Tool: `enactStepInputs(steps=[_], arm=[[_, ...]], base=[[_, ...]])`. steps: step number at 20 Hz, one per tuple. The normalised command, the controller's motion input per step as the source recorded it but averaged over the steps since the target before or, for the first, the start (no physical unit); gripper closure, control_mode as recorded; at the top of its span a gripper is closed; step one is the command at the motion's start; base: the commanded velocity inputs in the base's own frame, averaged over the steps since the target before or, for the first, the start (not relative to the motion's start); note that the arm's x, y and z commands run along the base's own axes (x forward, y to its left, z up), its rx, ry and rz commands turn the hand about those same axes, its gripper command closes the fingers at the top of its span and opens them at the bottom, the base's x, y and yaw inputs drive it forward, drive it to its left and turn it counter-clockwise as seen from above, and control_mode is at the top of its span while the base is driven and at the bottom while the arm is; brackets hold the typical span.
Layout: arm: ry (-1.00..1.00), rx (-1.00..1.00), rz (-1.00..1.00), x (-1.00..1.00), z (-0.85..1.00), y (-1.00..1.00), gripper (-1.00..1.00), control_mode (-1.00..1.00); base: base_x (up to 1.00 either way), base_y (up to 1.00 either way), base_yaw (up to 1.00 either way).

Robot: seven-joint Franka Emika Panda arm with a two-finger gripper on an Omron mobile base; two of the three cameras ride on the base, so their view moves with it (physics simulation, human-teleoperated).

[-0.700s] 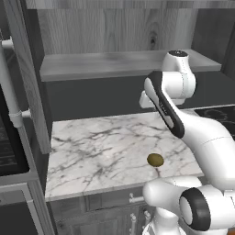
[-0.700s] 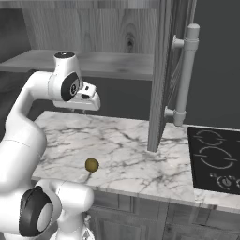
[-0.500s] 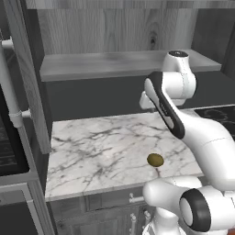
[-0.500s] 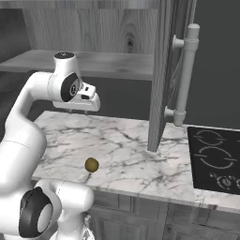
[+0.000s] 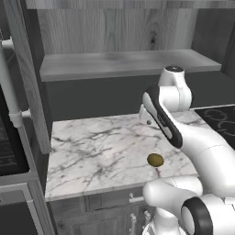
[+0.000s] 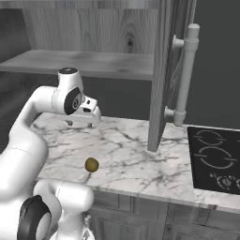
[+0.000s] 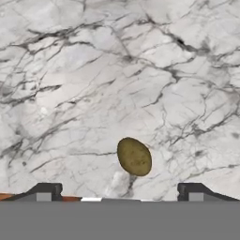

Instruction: Pick the potato from the counter and place it in the cabinet. Then close the cabinet.

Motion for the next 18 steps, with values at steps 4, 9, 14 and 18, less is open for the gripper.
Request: enactStepInputs(steps=[4,9,14,18], arm=[[0.06,0.00,-0.03,-0.36,-0.51,-0.09,-1.00,-1.00],[0.06,0.00,-0.05,-0.45,-0.48,-0.08,-1.00,-1.00],[0.07,0.00,-0.03,-0.11,-0.46,-0.01,-1.00,-1.00],[0.00,0.00,0.01,0.04,-0.35,-0.06,-1.00,-1.00]], base=[[0.00,0.00,0.00],[0.00,0.00,0.00],[0.00,0.00,0.00],[0.00,0.00,0.00]])
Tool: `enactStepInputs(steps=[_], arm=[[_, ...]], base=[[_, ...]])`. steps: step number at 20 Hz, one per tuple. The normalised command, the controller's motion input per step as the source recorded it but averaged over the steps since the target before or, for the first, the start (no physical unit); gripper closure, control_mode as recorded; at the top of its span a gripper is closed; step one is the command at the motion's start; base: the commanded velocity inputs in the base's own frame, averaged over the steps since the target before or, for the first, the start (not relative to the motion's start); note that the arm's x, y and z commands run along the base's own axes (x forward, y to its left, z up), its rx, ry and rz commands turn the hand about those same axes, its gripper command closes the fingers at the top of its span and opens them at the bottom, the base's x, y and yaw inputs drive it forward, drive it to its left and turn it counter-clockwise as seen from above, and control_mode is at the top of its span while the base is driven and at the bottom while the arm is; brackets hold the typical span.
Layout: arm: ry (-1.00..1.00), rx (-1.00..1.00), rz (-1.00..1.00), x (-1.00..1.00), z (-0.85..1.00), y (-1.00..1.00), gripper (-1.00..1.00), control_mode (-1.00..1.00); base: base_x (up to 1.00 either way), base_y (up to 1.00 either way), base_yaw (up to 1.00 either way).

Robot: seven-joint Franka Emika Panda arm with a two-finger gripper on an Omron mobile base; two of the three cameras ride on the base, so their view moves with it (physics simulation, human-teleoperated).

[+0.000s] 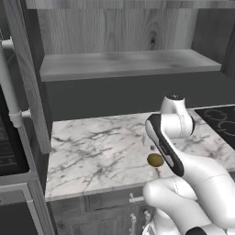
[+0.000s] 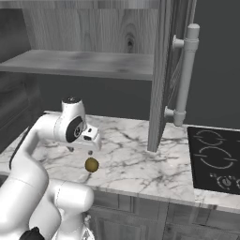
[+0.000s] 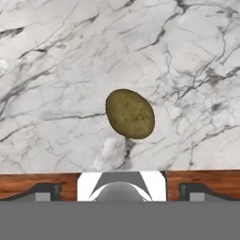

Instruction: Pick the potato from the counter and place it in the cabinet. Then close the cabinet.

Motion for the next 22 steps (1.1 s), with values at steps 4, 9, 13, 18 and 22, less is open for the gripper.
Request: enactStepInputs(steps=[4,9,13,18,22], arm=[[0.01,0.00,0.06,0.12,-0.32,-0.10,-1.00,-1.00],[0.09,-0.01,0.07,0.18,-0.40,-0.06,-1.00,-1.00],[0.11,-0.01,0.08,0.30,-0.41,0.00,-1.00,-1.00],[0.07,0.00,0.06,0.27,-0.29,-0.02,-1.00,-1.00],[0.04,0.00,0.04,0.24,-0.16,-0.03,-1.00,-1.00]], base=[[0.00,0.00,0.00],[0.00,0.00,0.00],[0.00,0.00,0.00],[0.00,0.00,0.00],[0.00,0.00,0.00]])
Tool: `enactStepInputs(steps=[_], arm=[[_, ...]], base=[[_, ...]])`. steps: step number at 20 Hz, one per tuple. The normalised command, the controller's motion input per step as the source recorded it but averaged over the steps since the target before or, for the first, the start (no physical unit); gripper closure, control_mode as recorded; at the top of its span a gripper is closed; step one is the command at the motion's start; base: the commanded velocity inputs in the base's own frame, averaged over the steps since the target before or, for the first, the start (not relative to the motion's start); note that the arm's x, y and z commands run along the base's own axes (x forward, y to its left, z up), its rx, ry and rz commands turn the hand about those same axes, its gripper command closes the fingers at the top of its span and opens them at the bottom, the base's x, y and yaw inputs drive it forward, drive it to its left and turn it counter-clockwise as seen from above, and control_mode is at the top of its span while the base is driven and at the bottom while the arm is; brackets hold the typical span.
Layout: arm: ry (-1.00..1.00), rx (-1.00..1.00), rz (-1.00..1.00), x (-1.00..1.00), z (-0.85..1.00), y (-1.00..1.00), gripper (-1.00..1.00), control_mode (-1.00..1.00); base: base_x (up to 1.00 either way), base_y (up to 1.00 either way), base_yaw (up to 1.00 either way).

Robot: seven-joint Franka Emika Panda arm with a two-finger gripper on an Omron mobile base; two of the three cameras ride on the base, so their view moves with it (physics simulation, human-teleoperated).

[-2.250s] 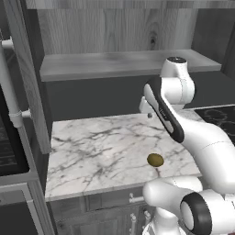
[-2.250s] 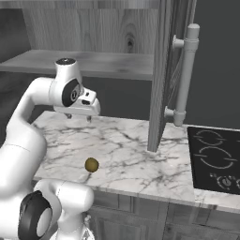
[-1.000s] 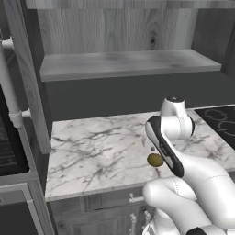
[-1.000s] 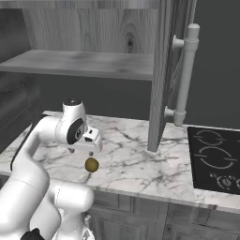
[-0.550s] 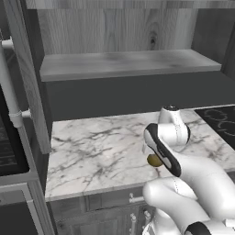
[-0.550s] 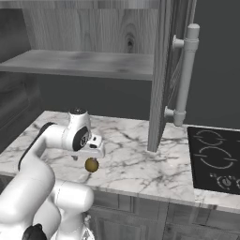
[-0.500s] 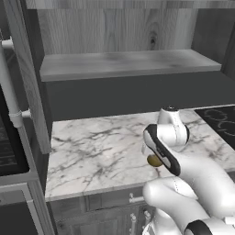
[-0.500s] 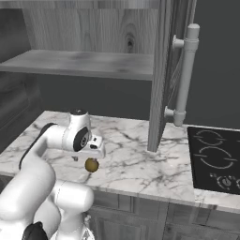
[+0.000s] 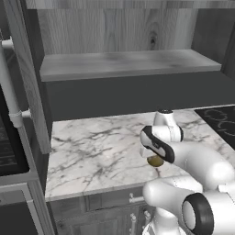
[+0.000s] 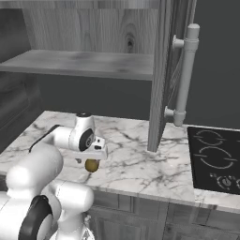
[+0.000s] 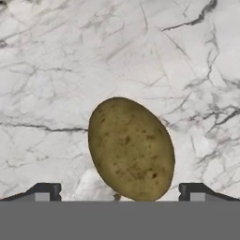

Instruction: Pick the potato from the counter and place it in the cabinet. Then close the cabinet.

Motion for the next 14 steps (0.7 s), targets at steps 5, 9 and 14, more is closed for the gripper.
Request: enactStepInputs(steps=[5,9,14], arm=[[0.05,0.00,0.03,0.22,-0.17,0.00,-1.00,-1.00],[0.03,0.00,0.02,0.07,-0.24,0.00,-1.00,-1.00],[0.01,-0.01,0.01,0.00,-0.38,0.00,-1.00,-1.00]], base=[[0.00,0.00,0.00],[0.00,0.00,0.00],[0.00,0.00,0.00]])
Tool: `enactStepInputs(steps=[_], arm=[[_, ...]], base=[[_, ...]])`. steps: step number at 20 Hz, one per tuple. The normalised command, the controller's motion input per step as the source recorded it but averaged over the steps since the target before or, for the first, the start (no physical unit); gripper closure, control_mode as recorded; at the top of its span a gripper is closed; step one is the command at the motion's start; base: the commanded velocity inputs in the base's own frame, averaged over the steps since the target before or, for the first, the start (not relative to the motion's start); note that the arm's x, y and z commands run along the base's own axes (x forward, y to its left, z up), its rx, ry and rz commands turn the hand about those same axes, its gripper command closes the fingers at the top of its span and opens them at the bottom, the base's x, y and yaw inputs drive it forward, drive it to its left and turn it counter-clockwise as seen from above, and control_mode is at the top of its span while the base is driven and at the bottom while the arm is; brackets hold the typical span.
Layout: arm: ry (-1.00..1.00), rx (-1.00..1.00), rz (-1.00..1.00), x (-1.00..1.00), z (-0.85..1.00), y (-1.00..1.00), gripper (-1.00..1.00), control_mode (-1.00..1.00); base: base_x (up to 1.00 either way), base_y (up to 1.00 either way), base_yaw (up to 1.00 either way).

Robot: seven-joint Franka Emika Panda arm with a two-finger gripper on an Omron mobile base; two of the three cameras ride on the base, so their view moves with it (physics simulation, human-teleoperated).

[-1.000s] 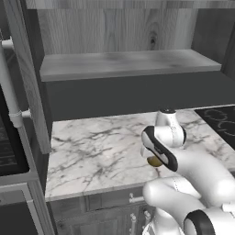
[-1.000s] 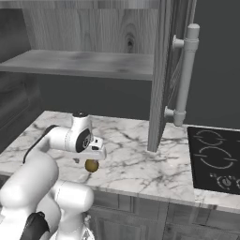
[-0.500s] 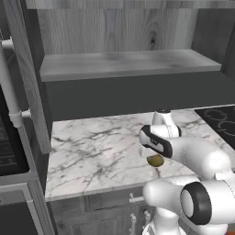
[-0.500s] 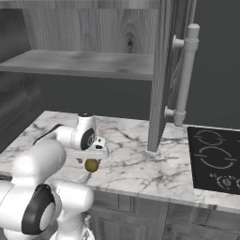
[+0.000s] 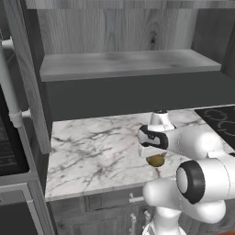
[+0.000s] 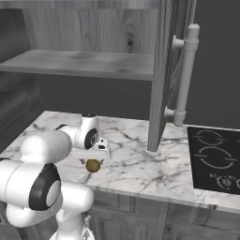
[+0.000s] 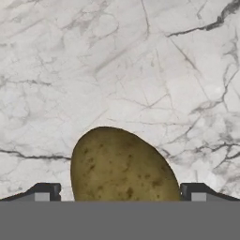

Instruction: Pick the potato from the counter and place it in the cabinet. Then close the cabinet.

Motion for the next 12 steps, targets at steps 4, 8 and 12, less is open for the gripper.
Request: enactStepInputs(steps=[4,8,12], arm=[[0.02,-0.04,0.00,0.00,-0.48,0.00,1.00,-1.00],[0.03,-0.04,0.00,-0.27,-0.57,-0.01,1.00,-1.00],[0.00,0.00,0.00,-0.78,-0.76,-0.22,1.00,-1.00]], base=[[0.00,0.00,0.00],[0.00,0.00,0.00],[0.00,0.00,0.00]])
